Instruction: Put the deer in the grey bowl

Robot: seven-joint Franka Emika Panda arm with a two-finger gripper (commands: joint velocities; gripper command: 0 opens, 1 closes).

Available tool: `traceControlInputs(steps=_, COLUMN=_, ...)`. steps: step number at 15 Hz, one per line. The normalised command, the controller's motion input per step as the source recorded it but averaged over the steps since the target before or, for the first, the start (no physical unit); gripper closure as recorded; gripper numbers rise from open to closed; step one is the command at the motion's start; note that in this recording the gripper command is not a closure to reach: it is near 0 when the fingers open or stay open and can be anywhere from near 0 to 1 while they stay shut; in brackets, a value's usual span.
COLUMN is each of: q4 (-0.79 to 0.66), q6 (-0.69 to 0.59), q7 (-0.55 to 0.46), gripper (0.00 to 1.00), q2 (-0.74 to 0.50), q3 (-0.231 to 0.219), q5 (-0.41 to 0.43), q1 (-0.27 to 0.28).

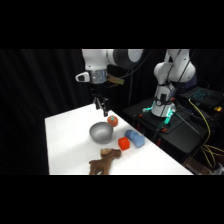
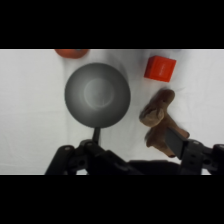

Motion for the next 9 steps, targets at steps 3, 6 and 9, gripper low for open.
traceControlInputs(steps=3, q4=0.06, q6=0.03, q7=0.08, gripper=0.0, q2=0.07, q3=0.034, q5=-0.023, q1=0.008)
traceControlInputs(steps=6, q4=0.25, q6=0.16, q7=0.21, gripper=0.0, q2=0.25, q3=0.098, q5=-0.01, q1=0.092)
traceControlInputs(steps=9, q4=0.38, q6=0.3, q7=0.24, gripper=0.0, q2=0.41, q3=0.107, q5=-0.009, q1=0.135)
